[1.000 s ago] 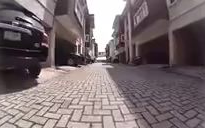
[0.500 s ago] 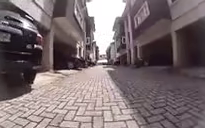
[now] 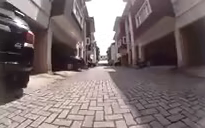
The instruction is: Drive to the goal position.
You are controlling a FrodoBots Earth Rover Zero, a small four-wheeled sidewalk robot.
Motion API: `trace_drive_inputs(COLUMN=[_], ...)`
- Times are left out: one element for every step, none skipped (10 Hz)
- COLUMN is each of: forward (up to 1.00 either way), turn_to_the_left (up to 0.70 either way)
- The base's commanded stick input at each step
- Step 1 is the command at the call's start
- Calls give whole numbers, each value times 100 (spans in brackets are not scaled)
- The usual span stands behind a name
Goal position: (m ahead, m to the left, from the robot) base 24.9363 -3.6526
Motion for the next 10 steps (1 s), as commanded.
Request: trace_drive_inputs(forward=[70,70,70,70,70,70,70,70,70,70], turn_to_the_left=[18,0,0,0,0,0,0,0,0,0])
